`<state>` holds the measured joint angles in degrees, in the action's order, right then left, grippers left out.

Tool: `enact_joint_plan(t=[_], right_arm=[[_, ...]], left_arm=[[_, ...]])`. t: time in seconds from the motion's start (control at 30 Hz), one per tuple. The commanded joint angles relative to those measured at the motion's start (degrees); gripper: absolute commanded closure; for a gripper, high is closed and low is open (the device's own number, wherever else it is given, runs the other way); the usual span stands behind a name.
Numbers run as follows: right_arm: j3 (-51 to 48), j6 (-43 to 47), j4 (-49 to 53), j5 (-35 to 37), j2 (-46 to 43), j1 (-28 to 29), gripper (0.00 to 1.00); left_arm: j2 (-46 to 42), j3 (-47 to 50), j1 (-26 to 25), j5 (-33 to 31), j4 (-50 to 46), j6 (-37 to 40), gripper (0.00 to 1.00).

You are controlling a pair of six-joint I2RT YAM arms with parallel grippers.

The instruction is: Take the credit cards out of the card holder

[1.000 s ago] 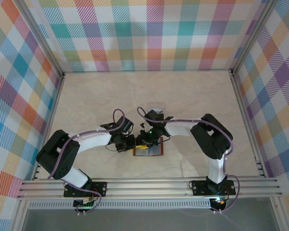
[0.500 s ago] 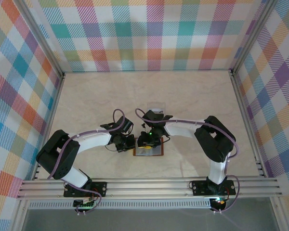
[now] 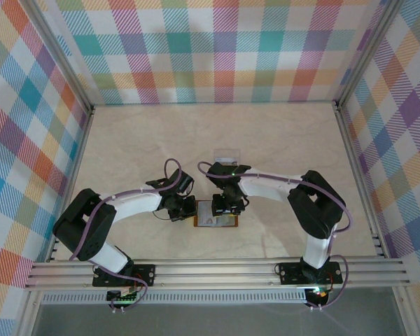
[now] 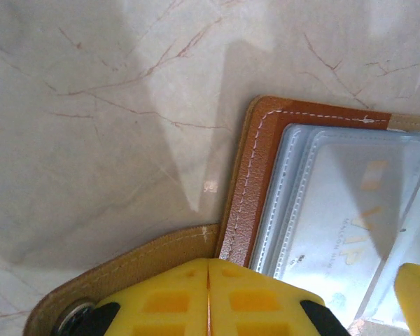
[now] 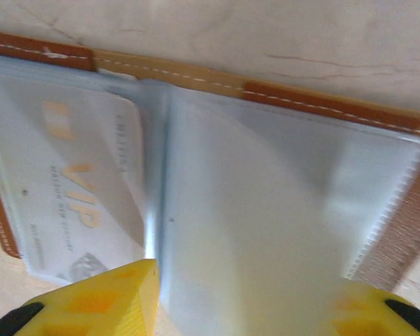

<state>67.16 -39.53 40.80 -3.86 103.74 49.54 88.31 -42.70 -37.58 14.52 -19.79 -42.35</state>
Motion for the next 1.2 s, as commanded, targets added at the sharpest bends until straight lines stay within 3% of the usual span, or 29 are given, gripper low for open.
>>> enact_joint_plan(t=[0.0,0.77,0.97,1.17], right_arm=[[1.54,1.12,4.64,3.52,-1.99,0.3,0.55],[-0.98,2.44,6.58,9.77,-4.64,-0.38,0.6],[-1.35,2.18,2.71,3.24,-8.17,-1.05,0.62],[-6.38,-1.16,-9.4,-10.53,-9.8,-3.69,0.7]], left_arm=[[1.39,-0.28,0.23,-0.37,-2.88,0.95,0.91],[-2.55,-3.63,-0.1,0.24,-6.26,0.95,0.91],[-2.9,-5.84,-0.56,1.06,-6.59,0.42,0.91],[-0.11,-7.77,-1.52,2.93,-4.98,0.21,0.92]])
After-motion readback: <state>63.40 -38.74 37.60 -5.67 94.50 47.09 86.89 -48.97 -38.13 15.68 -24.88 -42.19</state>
